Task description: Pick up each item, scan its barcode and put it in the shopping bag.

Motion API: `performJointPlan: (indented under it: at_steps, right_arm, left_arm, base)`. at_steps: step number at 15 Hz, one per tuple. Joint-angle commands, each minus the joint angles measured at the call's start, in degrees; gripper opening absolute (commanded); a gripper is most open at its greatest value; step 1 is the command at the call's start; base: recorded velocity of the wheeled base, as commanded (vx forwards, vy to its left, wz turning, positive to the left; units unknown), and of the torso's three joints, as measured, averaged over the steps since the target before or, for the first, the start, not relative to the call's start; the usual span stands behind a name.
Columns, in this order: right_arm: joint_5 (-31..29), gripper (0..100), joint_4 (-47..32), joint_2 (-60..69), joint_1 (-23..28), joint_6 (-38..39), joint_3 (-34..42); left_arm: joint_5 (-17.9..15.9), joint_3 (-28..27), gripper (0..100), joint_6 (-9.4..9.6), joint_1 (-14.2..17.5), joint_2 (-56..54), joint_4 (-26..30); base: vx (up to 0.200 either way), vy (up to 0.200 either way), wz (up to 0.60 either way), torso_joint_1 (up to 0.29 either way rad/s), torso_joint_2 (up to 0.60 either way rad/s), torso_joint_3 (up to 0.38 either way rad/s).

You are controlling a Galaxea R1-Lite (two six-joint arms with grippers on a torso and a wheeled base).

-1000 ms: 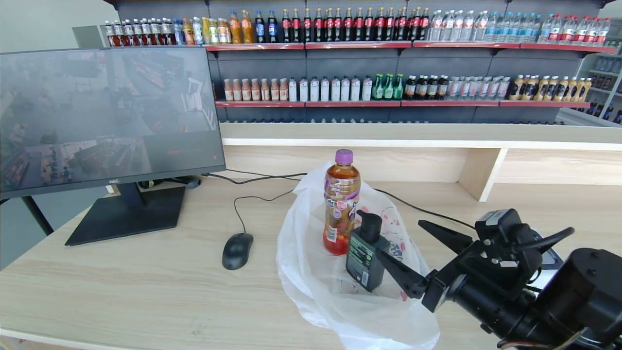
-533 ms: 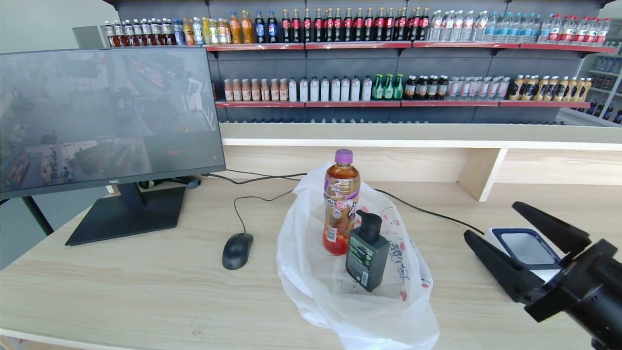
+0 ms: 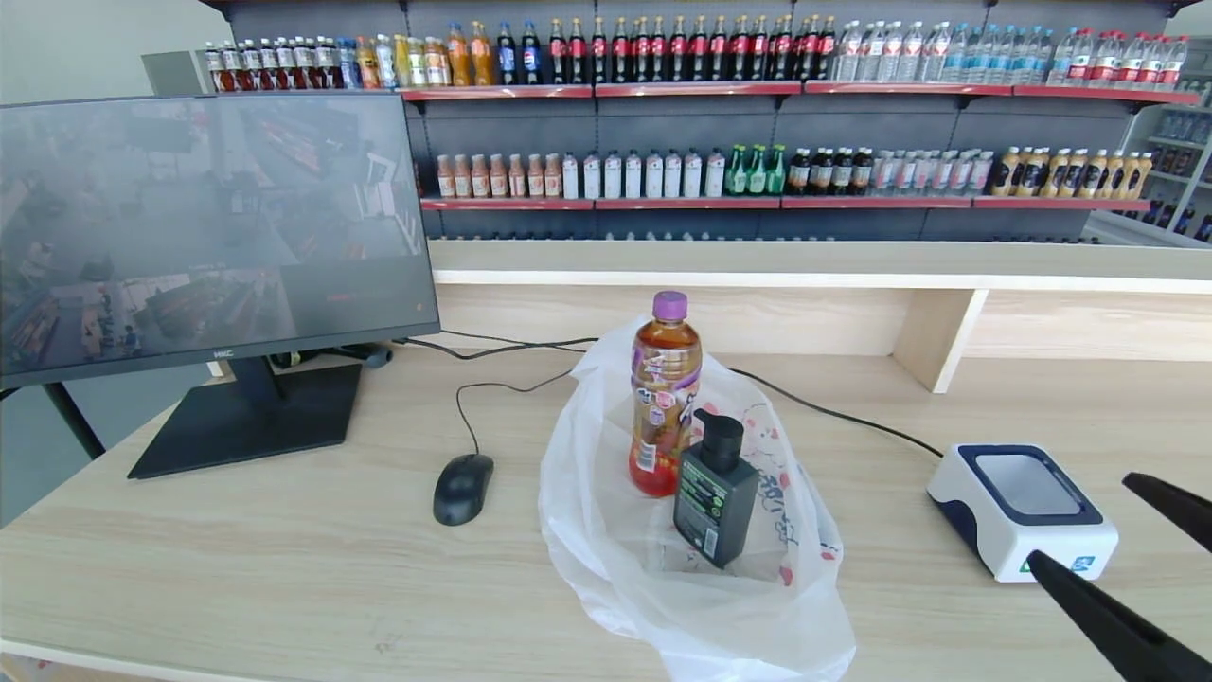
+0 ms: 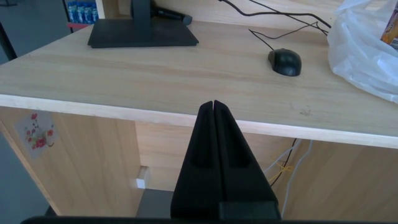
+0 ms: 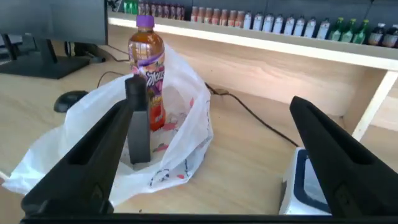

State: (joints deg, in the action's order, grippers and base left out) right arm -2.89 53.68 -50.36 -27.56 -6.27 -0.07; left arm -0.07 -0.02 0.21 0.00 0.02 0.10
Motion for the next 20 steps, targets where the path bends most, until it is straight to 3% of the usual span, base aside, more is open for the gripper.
performJointPlan:
  at_steps: [1,2,3,4,6,12,16,18,20]
  right_arm:
    - [4.1,100,-21.9,19.8,-1.0,-3.2,-2.4]
    - [5.0,100,-32.2,26.7,-1.0,-3.8,-3.5]
    - [5.0,100,-35.9,29.1,-1.2,-3.9,-3.6]
    - [5.2,100,-45.5,35.7,-1.2,-4.2,-3.2]
    - [7.0,100,-53.9,44.6,-1.2,-4.6,-1.0]
    - [7.0,100,-54.9,38.1,0.1,-1.5,-1.3]
    - [6.6,100,-54.8,35.3,13.5,-1.2,-1.3]
    - [6.6,100,-54.8,36.1,24.0,-1.1,-1.3]
    - [6.6,100,-54.8,40.1,27.3,-0.9,-1.3]
  left_arm:
    - [0.0,0.0,0,0.06,0.0,0.0,0.0]
    - [0.0,0.0,0,0.06,0.0,0.0,0.0]
    - [0.0,0.0,0,0.06,0.0,0.0,0.0]
    - [0.0,-0.1,0,0.06,0.0,0.0,0.0]
    - [0.1,-0.1,0,-0.03,0.0,0.0,0.0]
    - [0.1,0.0,0,-0.03,0.0,0.0,0.0]
    - [0.1,-0.1,0,-0.12,0.0,0.0,0.0]
    - [0.1,-0.1,0,-0.03,0.0,0.0,0.0]
    - [0.1,0.0,0,-0.03,0.0,0.0,0.0]
  base:
    - [0.0,0.0,0.0,0.0,0.0,0.0]
    - [0.0,0.0,0.0,0.0,0.0,0.0]
    - [0.0,0.0,0.0,0.0,0.0,0.0]
    - [0.0,0.0,0.0,0.0,0.0,0.0]
    - [0.0,0.0,0.0,0.0,0.0,0.0]
    - [0.0,0.0,0.0,0.0,0.0,0.0]
    - [0.0,0.0,0.0,0.0,0.0,0.0]
    - [0.0,0.0,0.0,0.0,0.0,0.0]
    - [0.0,0.0,0.0,0.0,0.0,0.0]
